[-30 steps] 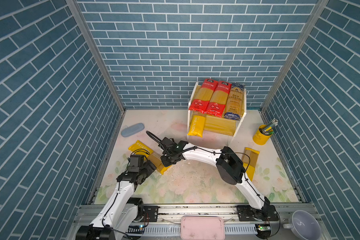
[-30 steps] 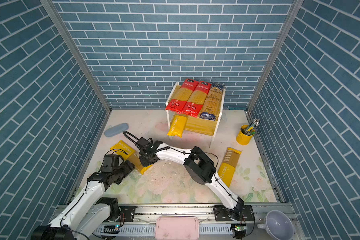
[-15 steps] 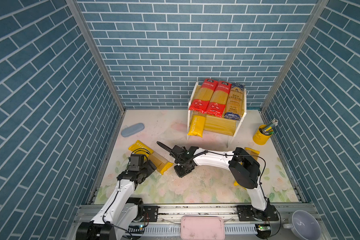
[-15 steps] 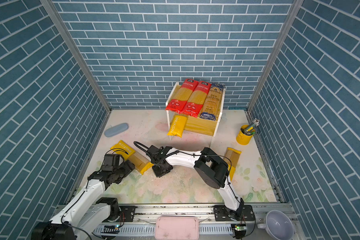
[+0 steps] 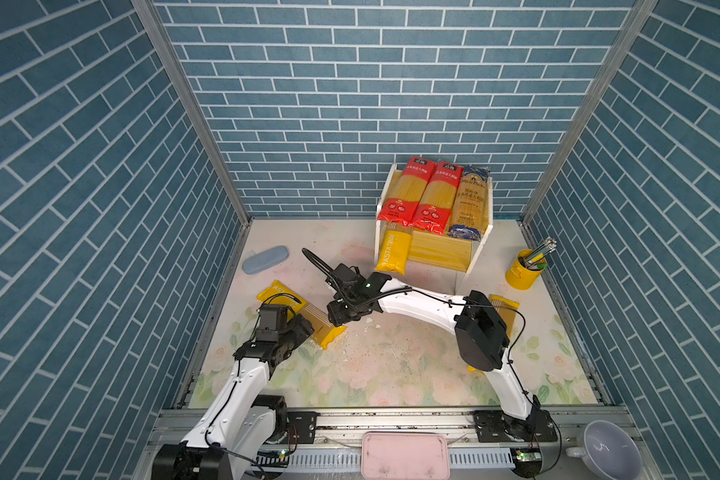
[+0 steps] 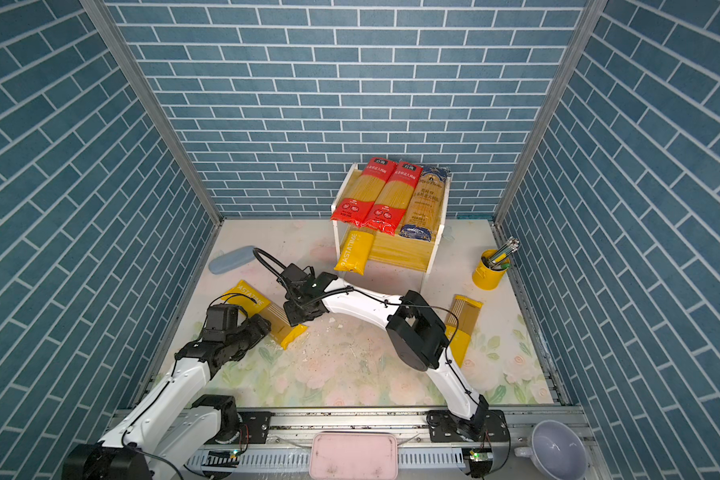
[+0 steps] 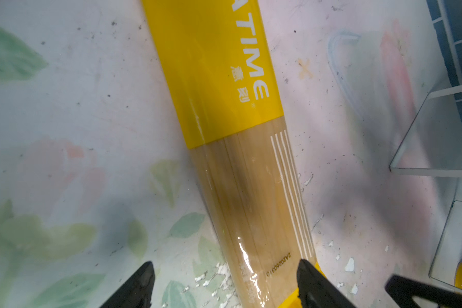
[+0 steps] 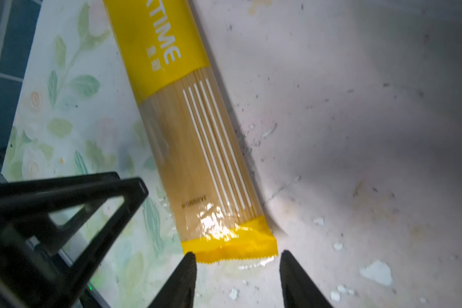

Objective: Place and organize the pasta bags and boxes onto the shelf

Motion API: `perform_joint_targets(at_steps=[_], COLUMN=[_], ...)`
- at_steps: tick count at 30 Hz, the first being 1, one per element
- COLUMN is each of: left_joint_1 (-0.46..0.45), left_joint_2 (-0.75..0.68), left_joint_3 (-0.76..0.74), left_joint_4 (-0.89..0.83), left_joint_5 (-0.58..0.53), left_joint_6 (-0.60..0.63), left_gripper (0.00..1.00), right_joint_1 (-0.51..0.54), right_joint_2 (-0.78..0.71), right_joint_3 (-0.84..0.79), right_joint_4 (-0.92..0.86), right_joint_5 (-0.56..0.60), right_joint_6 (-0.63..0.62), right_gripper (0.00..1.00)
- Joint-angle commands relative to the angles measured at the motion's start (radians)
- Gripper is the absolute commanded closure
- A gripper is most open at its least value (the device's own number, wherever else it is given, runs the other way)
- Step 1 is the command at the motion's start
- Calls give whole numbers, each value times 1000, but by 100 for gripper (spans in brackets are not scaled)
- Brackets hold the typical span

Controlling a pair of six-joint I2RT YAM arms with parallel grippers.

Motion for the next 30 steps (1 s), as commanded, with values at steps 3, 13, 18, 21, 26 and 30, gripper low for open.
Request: perform_joint_targets(at_steps=[3, 13, 18, 21, 26, 30], left_joint_1=[7, 7, 6, 6, 7, 6], left_joint_2=[9, -9, 2, 2, -42, -77], left_joint_3=[-29, -49, -58, -57, -21, 12], left_joint_4=[49, 46, 59, 62, -3, -66], left_joint_5=[18, 16, 17, 23, 4, -13], left_joint_6=[-18, -18, -19, -20, 3, 20], left_gripper=[17, 18, 18, 19, 19, 19], right_joint_1=[-10, -12, -10, -9, -10, -13], right_joint_2=[144, 161, 122, 105, 37, -55], right_joint_3=[122, 60, -41, -72, -152, -244], right_joint_4=[-62, 22, 112, 123, 157, 179], right_joint_5=[-13, -204, -262, -251, -246, -241], right_joint_6=[25, 93, 152, 161, 182, 191], right_gripper=[47, 60, 67, 79, 93, 97])
